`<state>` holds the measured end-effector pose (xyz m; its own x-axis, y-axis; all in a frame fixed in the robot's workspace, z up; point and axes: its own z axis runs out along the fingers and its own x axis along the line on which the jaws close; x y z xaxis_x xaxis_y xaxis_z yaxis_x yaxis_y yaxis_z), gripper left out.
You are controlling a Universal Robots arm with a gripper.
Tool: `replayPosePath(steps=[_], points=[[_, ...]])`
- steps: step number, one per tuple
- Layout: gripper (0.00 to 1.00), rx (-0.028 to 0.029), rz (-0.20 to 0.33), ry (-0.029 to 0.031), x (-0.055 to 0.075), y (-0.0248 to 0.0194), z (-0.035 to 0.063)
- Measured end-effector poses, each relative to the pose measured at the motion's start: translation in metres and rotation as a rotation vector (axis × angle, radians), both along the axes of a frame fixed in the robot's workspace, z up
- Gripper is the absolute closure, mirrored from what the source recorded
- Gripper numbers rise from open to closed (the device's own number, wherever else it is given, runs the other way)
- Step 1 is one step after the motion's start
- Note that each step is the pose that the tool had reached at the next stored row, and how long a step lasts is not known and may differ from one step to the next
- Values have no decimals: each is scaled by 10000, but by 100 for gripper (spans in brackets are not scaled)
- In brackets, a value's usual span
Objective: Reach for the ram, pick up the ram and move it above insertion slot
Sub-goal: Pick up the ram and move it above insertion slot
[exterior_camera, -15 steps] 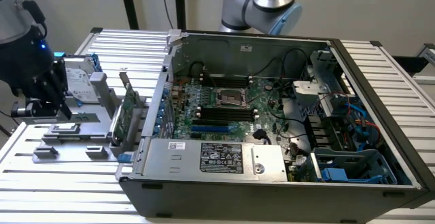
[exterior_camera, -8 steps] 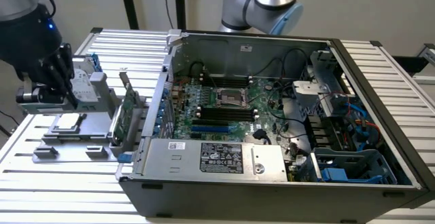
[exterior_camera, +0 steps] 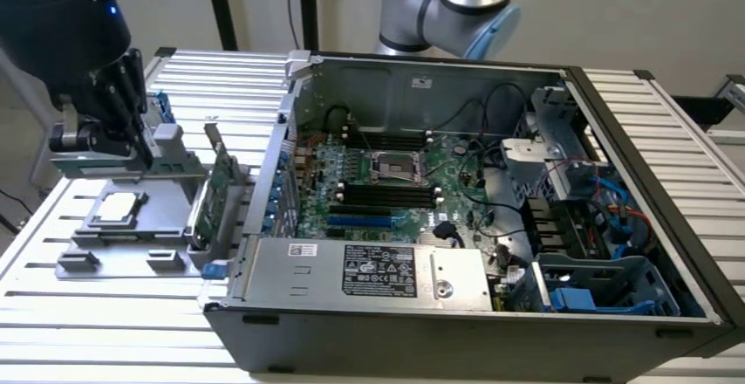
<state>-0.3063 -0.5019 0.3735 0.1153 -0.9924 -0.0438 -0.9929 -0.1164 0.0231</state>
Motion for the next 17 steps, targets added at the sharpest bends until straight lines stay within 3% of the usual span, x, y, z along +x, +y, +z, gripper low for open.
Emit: replayPosePath(steps=[10, 17], points=[[87, 73, 0, -1, 325, 30, 146], [87, 82, 1, 0, 524, 86, 176]])
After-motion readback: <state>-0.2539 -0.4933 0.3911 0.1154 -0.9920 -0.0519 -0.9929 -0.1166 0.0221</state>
